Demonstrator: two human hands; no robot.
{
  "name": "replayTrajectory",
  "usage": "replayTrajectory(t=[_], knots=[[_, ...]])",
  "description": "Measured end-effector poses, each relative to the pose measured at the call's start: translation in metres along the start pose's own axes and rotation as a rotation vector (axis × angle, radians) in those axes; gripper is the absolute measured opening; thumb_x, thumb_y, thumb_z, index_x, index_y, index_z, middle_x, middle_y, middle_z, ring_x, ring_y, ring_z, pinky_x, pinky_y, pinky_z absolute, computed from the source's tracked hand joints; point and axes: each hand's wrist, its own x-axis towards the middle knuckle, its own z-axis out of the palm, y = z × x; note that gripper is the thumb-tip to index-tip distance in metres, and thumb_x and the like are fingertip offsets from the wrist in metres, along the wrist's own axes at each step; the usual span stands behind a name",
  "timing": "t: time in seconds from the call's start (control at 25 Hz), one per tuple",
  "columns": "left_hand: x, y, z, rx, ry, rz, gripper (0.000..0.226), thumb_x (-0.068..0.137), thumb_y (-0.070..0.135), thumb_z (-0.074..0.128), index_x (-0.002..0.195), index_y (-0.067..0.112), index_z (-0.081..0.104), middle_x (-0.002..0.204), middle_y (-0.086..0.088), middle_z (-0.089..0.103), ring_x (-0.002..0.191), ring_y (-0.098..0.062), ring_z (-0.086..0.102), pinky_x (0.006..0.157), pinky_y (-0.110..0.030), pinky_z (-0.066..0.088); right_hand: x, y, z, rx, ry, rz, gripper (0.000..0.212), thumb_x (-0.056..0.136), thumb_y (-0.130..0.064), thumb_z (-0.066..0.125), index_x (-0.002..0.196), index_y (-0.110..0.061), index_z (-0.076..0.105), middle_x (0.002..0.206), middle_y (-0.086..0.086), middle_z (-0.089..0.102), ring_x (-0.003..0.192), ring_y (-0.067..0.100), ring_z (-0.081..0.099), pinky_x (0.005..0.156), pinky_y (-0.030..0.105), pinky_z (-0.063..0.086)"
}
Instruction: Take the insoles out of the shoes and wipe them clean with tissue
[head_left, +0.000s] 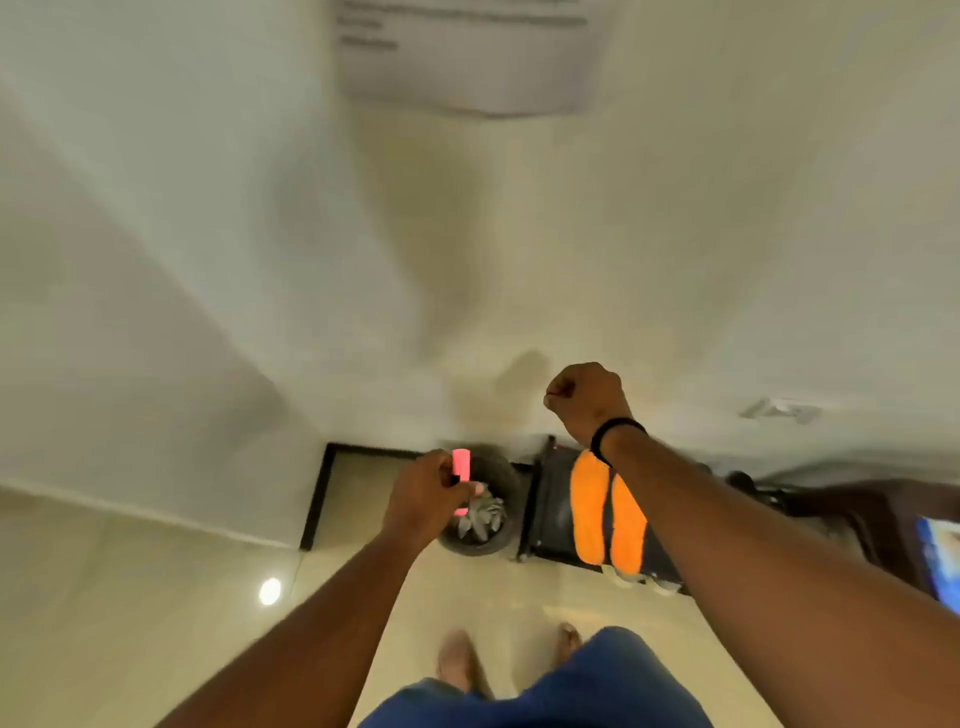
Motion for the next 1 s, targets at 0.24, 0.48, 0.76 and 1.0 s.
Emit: replayTrajectory(t=[0.24,0.48,0.76,1.0], knots=[[-0.01,0.149,0.155,0.185,-0.268,0.321,0.025,0.076,0.032,0.086,0.079,0.02,0.066,0.067,0.004,0.061,0.071,-0.027,0.069,0.068,-0.051,0.06,-0.053,0.179,-0.147,0.143,0.296,0.346,0.013,0.086,-0.01,0.063,0.076,-0.009,0.073,0.082,0.005,0.072,0.084,0.023,0.067,0.077,0.03,0.056],[-0.065,0.241,0.367,0.238,-0.488,0.414,0.03,0.075,0.023,0.088,0.072,0.012,0.061,0.057,-0.002,0.052,0.062,-0.032,0.063,0.061,-0.049,0.06,-0.149,0.388,-0.265,0.221,0.476,0.63,0.009,0.082,-0.019,0.071,0.073,-0.02,0.069,0.086,0.005,0.073,0.093,0.026,0.066,0.082,0.03,0.05],[-0.127,0.316,0.532,0.22,-0.72,0.383,0.03,0.076,0.011,0.087,0.093,-0.003,0.067,0.067,-0.009,0.061,0.067,-0.026,0.07,0.058,-0.03,0.062,-0.193,0.508,-0.331,0.317,0.541,0.78,0.004,0.079,-0.012,0.074,0.078,-0.009,0.075,0.079,0.003,0.07,0.078,0.014,0.061,0.076,0.018,0.042],[-0.119,0.354,0.637,0.264,-0.754,0.347,0.023,0.077,0.006,0.086,0.089,0.001,0.067,0.074,-0.004,0.069,0.077,-0.021,0.075,0.065,-0.034,0.064,-0.209,0.577,-0.398,0.416,0.703,0.852,0.013,0.076,-0.005,0.076,0.069,-0.016,0.072,0.078,0.008,0.073,0.078,0.023,0.069,0.076,0.03,0.057]])
